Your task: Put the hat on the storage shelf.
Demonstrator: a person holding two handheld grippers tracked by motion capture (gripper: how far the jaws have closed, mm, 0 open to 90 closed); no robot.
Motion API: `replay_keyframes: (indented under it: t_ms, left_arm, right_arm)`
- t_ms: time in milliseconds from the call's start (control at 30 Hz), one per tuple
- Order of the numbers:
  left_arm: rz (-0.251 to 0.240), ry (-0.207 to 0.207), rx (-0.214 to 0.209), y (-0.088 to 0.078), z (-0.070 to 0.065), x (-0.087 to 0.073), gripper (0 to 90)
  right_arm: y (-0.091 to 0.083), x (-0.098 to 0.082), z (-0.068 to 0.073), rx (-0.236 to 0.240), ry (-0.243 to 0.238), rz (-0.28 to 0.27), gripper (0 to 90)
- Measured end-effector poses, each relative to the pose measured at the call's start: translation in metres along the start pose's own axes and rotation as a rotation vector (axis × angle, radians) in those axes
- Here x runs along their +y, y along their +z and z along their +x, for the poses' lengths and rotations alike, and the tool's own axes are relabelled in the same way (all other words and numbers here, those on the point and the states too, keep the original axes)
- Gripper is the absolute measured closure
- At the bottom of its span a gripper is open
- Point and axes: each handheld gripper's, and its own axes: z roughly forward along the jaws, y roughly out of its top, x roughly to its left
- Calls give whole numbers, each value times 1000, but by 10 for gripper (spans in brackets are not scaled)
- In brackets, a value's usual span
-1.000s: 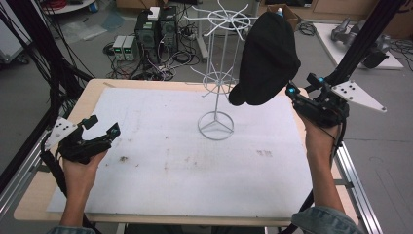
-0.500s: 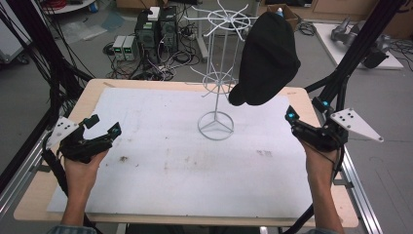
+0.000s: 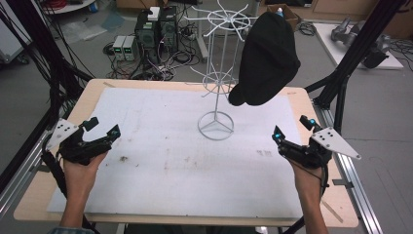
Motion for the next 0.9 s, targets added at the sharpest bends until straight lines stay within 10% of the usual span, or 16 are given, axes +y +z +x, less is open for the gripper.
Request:
replay_keyframes:
  t_ms: [900]
  left_arm:
    - [34,39,-12,7,-9,-5,171]
  right_arm:
    - [-2,-31,8,11,32,60,120]
